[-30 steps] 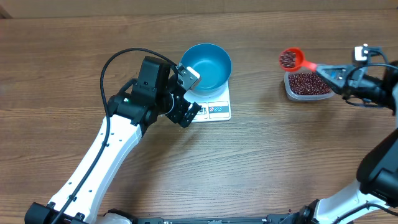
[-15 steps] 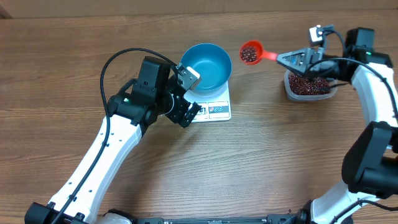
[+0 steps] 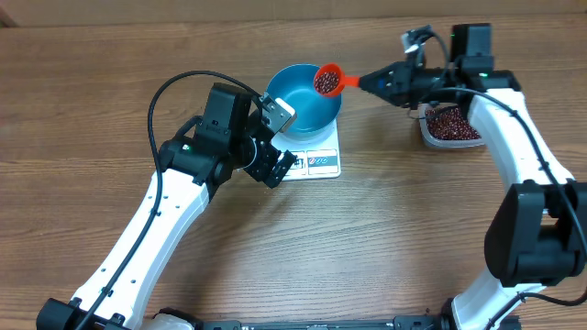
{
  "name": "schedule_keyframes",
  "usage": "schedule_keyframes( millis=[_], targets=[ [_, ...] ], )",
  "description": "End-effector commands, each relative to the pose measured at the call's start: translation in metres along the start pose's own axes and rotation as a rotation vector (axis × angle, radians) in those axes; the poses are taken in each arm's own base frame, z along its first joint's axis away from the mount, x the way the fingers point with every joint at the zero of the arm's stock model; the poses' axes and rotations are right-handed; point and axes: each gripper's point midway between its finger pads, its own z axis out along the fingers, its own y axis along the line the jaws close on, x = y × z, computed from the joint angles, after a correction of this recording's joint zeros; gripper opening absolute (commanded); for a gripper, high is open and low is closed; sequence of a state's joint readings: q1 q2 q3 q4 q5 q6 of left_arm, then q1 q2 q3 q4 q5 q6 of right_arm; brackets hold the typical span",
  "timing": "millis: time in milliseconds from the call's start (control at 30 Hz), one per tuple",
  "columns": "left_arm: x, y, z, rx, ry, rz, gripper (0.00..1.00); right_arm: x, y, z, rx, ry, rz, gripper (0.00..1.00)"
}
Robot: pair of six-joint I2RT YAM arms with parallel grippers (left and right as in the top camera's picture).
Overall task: Scoop item into bowl and weigh 150g on scale
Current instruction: 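Carry the filled scoop with the right gripper over the teal bowl, then tip the scoop to pour beans into the teal bowl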
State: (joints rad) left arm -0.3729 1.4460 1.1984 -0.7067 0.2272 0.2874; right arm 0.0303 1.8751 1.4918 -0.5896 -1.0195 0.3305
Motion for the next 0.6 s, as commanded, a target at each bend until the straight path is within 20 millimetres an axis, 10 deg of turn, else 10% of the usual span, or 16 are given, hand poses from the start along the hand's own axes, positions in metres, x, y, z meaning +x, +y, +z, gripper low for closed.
schedule_keyframes(
  millis=[0,567],
  targets=[
    [-0.009,0.003,-0.005,-0.014,-0.024,0.008,0.99,-0.004,-0.010,0.019,0.150,-0.038,-0.052,0.04],
    [-0.009,0.003,-0.005,-0.014,-0.023,0.008,1.00,0.003,0.007,0.032,0.755,0.000,-0.453,0.04]
  ],
)
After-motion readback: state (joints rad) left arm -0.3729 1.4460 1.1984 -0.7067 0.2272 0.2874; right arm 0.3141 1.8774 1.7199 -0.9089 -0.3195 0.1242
